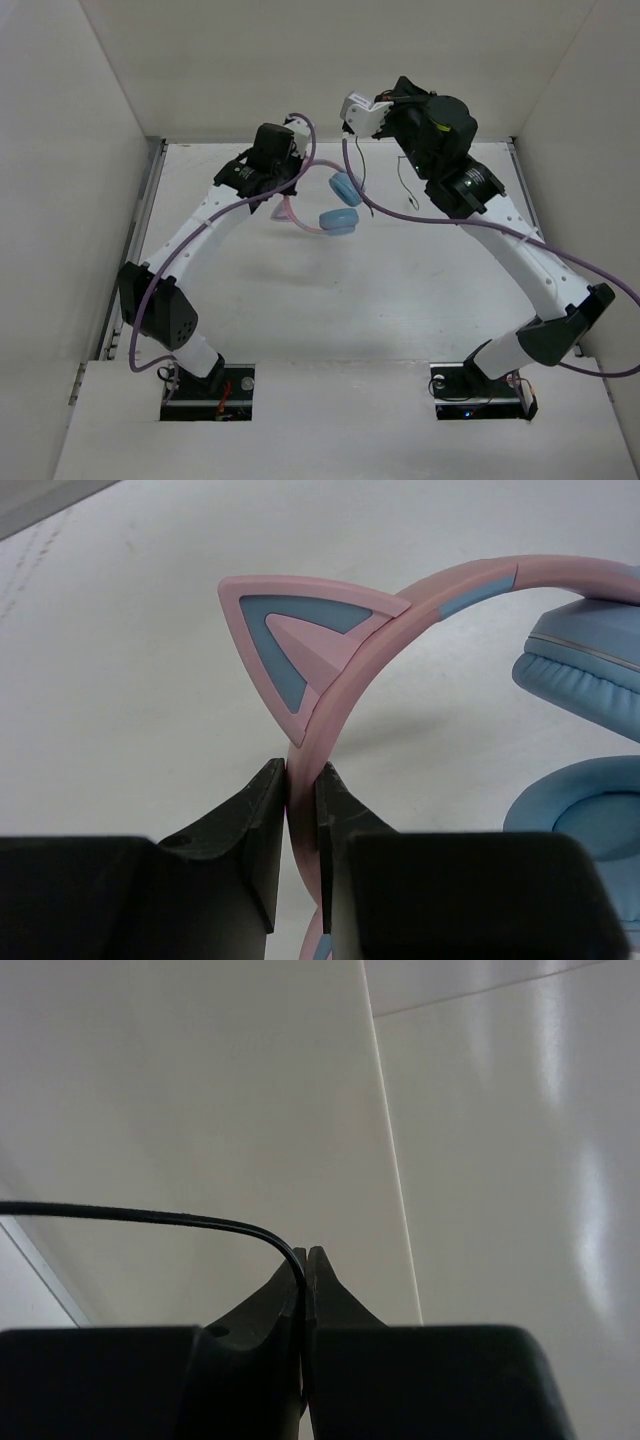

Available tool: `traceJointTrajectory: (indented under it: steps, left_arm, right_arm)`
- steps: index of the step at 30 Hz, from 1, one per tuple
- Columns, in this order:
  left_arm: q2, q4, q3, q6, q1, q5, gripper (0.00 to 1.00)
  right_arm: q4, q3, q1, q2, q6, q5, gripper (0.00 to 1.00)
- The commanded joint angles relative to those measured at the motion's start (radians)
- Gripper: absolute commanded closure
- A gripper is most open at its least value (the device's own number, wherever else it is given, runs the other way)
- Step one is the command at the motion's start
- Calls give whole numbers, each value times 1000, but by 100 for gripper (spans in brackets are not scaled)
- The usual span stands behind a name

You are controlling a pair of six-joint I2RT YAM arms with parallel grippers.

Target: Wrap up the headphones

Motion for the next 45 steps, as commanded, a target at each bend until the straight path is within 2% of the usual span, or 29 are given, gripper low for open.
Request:
traceJointTrajectory:
  steps: [1, 5, 13, 25, 37, 45]
  left_arm:
    - [-39, 53, 25, -4, -58, 79, 99]
    - [-48, 51, 77, -30, -89, 106, 99]
    - [-111, 76, 140, -70, -141, 181, 100]
    - [-164, 169, 193, -225, -150, 399, 100]
    - [-167, 228, 225, -385, -71, 430, 100]
    - [-98, 255, 368, -469, -58, 424, 100]
  right_arm:
    - [78, 13, 6, 1, 51, -11, 100]
    - [67, -18, -12, 7, 120, -37, 100]
    - [20, -48, -142, 21, 320, -121, 100]
    - [-131, -41, -227, 27, 639, -299, 100]
    - [-186, 44, -366, 27, 1008, -516, 100]
    - [-198, 21, -377, 15, 1208, -739, 100]
